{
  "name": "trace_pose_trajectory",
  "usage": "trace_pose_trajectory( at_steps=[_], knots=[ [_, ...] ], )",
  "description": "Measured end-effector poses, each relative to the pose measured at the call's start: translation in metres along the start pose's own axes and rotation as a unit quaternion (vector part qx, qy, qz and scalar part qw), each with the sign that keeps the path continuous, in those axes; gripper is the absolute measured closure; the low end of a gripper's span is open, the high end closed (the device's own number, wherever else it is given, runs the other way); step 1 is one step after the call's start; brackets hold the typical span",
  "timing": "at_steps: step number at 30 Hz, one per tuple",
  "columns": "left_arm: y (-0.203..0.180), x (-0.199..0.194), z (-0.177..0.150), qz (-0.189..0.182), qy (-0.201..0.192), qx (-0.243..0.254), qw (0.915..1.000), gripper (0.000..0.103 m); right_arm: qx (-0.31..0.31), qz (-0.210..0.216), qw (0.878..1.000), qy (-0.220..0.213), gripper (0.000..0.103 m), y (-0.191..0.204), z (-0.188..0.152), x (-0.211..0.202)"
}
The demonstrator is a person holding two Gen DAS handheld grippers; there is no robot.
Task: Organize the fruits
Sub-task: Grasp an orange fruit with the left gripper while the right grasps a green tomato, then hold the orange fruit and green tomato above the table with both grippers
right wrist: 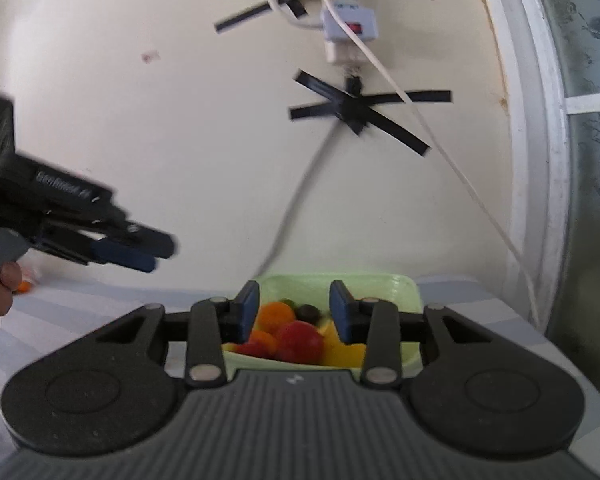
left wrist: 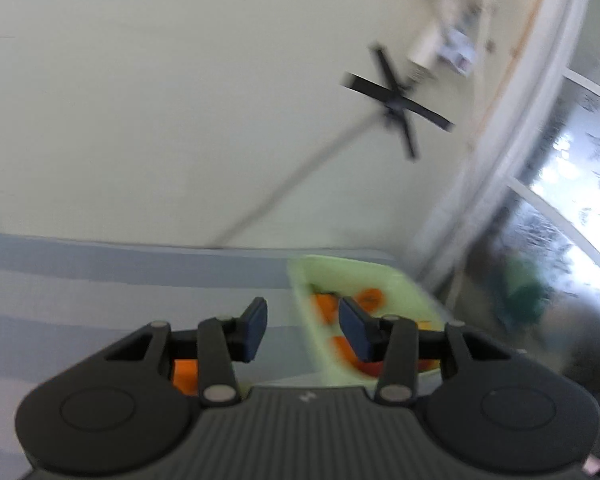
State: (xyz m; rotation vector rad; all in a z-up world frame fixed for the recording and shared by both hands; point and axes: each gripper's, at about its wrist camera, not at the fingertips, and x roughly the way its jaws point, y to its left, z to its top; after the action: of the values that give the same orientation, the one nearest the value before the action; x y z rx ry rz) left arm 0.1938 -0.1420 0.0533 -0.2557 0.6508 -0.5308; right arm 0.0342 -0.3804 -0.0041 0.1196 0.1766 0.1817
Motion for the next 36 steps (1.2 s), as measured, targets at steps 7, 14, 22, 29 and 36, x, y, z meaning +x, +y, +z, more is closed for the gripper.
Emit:
trace_pose_trajectory(
  at_steps=[7, 14, 22, 29, 36],
  knots=[
    [0.054, -0.008, -0.03, 0.048, 0.038, -0.038, 0.9974, 0.062, -0.035, 0.121, 0.988, 0.094, 0.06, 0.056, -0.004, 0.025],
    [0.078, 0.007, -0.041, 0.021, 0.045, -0.091, 0.9946, 0.062, -0.04, 0.108, 0.981, 0.155, 0.06, 0.088, -0.011, 0.08],
    [0.077, 0.024, -0.043, 0.0, 0.05, -0.099, 0.9938, 0.047, -0.032, 0.071, 0.981, 0.176, 0.061, 0.099, -0.023, 0.105],
    [0.085, 0.028, -0.053, 0.014, 0.044, -0.11, 0.9929, 0.067, 0.04, 0.094, 0.973, 0.207, 0.068, 0.079, -0.029, 0.114],
    [0.086, -0.001, -0.067, 0.005, 0.04, -0.136, 0.9899, 0.068, 0.021, 0.109, 0.973, 0.202, 0.077, 0.086, -0.024, 0.09]
  ],
)
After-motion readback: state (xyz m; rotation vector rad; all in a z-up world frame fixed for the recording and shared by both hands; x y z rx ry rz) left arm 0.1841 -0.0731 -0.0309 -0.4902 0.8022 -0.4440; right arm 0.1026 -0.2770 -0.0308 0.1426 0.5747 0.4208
